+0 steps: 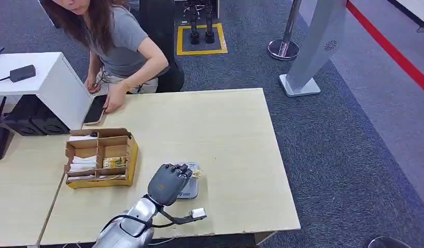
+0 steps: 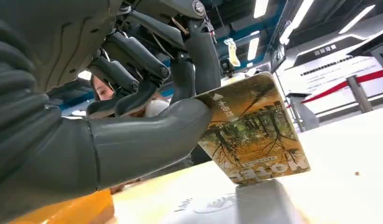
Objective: Pass the card to the sensor for recognition and then transmit it.
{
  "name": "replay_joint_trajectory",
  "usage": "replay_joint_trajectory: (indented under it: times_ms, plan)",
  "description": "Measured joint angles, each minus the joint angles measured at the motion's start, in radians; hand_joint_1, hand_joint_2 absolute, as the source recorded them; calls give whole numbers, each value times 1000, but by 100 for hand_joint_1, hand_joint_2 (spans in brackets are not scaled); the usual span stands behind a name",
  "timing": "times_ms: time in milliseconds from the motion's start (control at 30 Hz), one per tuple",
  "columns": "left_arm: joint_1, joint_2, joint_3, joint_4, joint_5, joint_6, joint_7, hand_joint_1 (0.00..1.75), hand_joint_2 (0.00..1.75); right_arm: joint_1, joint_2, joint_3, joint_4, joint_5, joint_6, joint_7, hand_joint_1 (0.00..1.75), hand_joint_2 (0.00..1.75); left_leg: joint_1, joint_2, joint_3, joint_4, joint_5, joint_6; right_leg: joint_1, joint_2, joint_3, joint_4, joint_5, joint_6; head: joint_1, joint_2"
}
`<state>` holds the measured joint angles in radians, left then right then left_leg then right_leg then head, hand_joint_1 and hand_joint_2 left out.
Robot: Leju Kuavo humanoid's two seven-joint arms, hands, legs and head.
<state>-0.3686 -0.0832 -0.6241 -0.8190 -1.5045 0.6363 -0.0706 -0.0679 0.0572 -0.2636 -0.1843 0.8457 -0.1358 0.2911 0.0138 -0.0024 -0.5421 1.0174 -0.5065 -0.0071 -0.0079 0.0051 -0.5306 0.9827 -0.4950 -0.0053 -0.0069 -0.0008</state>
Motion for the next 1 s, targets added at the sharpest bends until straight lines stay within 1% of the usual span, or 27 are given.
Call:
replay_joint_trajectory:
  times_ms: [267, 400, 433, 467, 533, 567, 667, 700, 767, 867, 1000]
  plan:
    - [-3, -13, -14, 5, -3, 0, 8, 175, 175, -1, 0, -6, 0, 3, 0, -4, 0, 175, 0, 0, 0, 0, 0, 0, 0, 0, 0, 0, 0, 0, 0, 0]
    - [-4, -10, -15, -2, -32, 0, 53, 175, 175, -1, 0, -10, 0, 16, 0, -6, 0, 175, 0, 0, 0, 0, 0, 0, 0, 0, 0, 0, 0, 0, 0, 0]
    - [-4, -4, -18, -13, -44, 0, 84, 175, 175, -1, 0, -10, 0, 18, 0, -6, 0, 175, 0, 0, 0, 0, 0, 0, 0, 0, 0, 0, 0, 0, 0, 0]
    - [-8, 9, -31, -32, -51, 0, 156, 175, 175, -1, 0, -12, 0, 20, 0, -6, 0, 175, 0, 0, 0, 0, 0, 0, 0, 0, 0, 0, 0, 0, 0, 0]
    - [-43, 52, -88, -68, -60, 0, 340, 175, 175, -1, 0, -15, 0, 23, 2, -6, 0, 175, 1, 0, 0, 0, 0, 0, 0, 0, 0, 0, 0, 0, 0, 0]
    - [-75, 89, -143, -90, -62, 0, 462, 175, 175, -1, 0, -16, 0, 29, 3, -6, 0, 175, 1, 0, 0, 0, 0, 0, 0, 0, 0, 1, 0, 0, 0, 0]
    - [-150, 166, -258, -128, -64, 0, 648, 175, 175, -1, 0, -16, 0, 38, 6, -6, 0, 175, 1, -1, 0, 0, 1, 0, 0, -1, -1, 2, 0, 0, 0, 0]
    - [-176, 190, -298, -137, -64, 0, 687, 175, 175, -1, 0, -17, 0, 44, 6, -6, 0, 175, 1, -1, 0, 0, 2, 0, 1, -1, 0, 2, 0, 0, 0, 0]
    - [-223, 241, -365, -156, -64, 0, 738, 175, 175, -1, 0, -17, 0, 53, 8, -6, 0, 175, 0, 0, 0, 0, 2, 0, 1, 0, -1, 3, 0, 0, 1, 0]
    - [-272, 298, -413, -171, -64, 0, 756, 175, 175, -1, 0, -17, 0, 58, 9, -6, 0, 175, 0, 0, 0, 0, 2, 0, 1, 0, -1, 3, 0, 0, 0, 0]
    - [-317, 366, -425, -181, -64, 0, 759, 175, 175, -1, 0, -17, 0, 74, 9, -6, 0, 175, 0, 0, 0, 0, 2, 0, 1, 0, -1, 3, 0, 0, 0, 0]
